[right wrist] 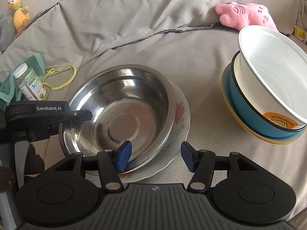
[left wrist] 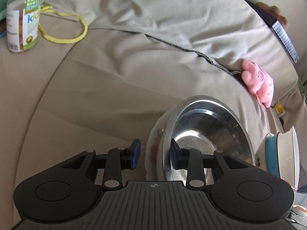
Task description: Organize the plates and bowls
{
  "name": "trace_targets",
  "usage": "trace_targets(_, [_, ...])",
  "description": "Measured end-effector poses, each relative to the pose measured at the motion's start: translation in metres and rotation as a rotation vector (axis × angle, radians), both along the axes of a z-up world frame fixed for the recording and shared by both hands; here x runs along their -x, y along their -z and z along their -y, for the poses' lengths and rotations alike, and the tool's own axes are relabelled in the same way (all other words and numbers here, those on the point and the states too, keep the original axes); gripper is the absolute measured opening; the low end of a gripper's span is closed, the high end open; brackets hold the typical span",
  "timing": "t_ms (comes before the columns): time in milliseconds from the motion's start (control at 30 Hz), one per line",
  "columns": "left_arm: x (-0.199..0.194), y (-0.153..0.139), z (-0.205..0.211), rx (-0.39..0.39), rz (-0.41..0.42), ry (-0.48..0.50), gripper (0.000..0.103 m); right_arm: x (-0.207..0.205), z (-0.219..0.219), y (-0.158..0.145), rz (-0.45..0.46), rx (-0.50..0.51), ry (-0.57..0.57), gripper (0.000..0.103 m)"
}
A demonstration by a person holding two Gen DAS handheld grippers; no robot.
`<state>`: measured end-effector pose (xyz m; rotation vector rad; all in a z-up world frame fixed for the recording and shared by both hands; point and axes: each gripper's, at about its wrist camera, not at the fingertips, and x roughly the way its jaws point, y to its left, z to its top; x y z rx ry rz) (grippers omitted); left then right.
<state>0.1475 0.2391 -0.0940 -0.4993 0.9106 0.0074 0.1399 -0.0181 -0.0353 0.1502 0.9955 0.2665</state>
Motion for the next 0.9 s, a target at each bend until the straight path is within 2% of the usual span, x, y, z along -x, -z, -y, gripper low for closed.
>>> trace_targets(133, [-0.005,0.009,-0.005,0.048,-0.010,0.013,0.034,-0.004,-0.003,0.008,-0.020,0.004,0.017,0.064])
trace_targets(233, [-0.012,0.016,-0.007,0.098,-0.026,0.031,0.034,-0.009,0.000,0.015,-0.074,-0.054,0.021,0.064])
trace_targets(300, [-0.014,0.018,-0.005,0.103,-0.030,0.043,0.037,-0.012,0.001,0.018,-0.095,-0.074,0.020,0.063])
trace_targets(367, [-0.015,0.017,-0.002,0.090,-0.030,0.050,0.037,-0.013,-0.001,0.020,-0.088,-0.063,0.018,0.062])
trace_targets(500, [-0.019,0.017,-0.006,0.116,-0.042,0.040,0.039,-0.018,-0.006,0.018,-0.070,-0.042,0.013,0.060])
trace_targets(633, [-0.025,0.014,-0.003,0.083,-0.029,0.036,0.045,-0.030,-0.009,0.019,-0.051,-0.050,0.010,0.056])
trace_targets(800, [-0.028,0.017,-0.008,0.101,-0.011,0.026,0.044,-0.036,-0.009,0.021,-0.033,-0.045,-0.011,0.055])
trace_targets(900, [-0.021,0.016,-0.010,0.108,0.004,0.001,0.040,-0.026,-0.007,0.015,-0.002,-0.034,-0.039,0.058])
